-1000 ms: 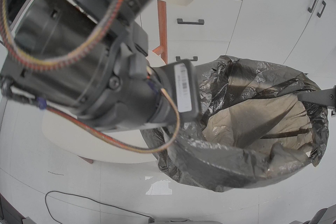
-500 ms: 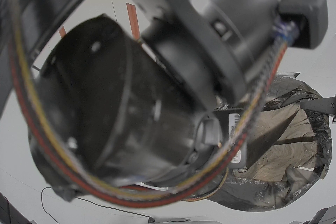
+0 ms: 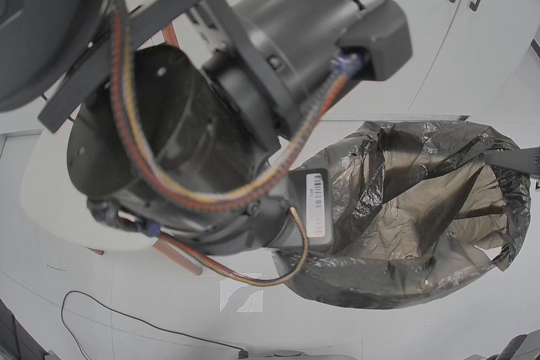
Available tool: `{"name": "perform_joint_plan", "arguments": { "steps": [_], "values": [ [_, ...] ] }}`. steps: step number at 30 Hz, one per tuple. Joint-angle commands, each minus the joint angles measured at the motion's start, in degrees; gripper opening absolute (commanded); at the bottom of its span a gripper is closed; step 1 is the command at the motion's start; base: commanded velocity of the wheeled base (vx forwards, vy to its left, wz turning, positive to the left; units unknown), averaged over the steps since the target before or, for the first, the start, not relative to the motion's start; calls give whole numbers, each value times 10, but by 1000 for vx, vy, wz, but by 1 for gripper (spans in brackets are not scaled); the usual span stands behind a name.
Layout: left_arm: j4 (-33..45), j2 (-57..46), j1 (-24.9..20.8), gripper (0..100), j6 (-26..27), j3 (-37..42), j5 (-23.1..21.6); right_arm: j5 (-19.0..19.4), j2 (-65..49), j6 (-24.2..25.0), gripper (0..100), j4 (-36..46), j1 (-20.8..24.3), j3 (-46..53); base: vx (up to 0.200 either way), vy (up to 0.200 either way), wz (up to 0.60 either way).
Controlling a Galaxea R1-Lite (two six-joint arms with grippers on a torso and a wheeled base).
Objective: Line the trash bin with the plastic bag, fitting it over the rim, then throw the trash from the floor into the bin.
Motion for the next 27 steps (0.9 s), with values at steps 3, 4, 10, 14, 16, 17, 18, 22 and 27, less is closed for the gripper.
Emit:
{"name": "perform_joint_plan", "arguments": {
  "steps": [3, 4, 10, 14, 16, 17, 18, 22, 27],
  "values": [
    [17, 6, 88, 0, -27, 0, -59, 10, 16, 1, 0, -40, 0, 9, 0, 0, 0],
    [17, 7, 96, 0, -29, 0, -66, 15, 16, 1, 0, -40, -1, 9, 0, 0, 0],
    [16, 22, 126, 0, -28, 0, -107, 39, 30, 2, 0, -52, -10, 8, 0, 0, 0],
    [16, 44, 140, 0, -27, 0, -115, 46, 51, 2, 0, -76, -7, 19, 0, 0, 0],
    [16, 55, 145, 0, -27, 0, -116, 47, 62, 1, 0, -87, -4, 25, 0, 0, 0],
    [16, 56, 146, 0, -27, 0, -116, 47, 63, 1, 0, -88, -3, 25, 0, 0, 0],
    [16, 65, 152, 0, -27, 0, -119, 48, 72, 1, 0, -96, -2, 31, 0, 0, 0],
    [15, 85, 178, 0, -26, 0, -143, 54, 103, 3, 0, -121, -2, 34, 0, 0, 0],
    [11, 105, 209, 0, -23, 0, -161, 65, 137, 3, 0, -152, -2, 30, 0, 0, 0]
  ]
}}
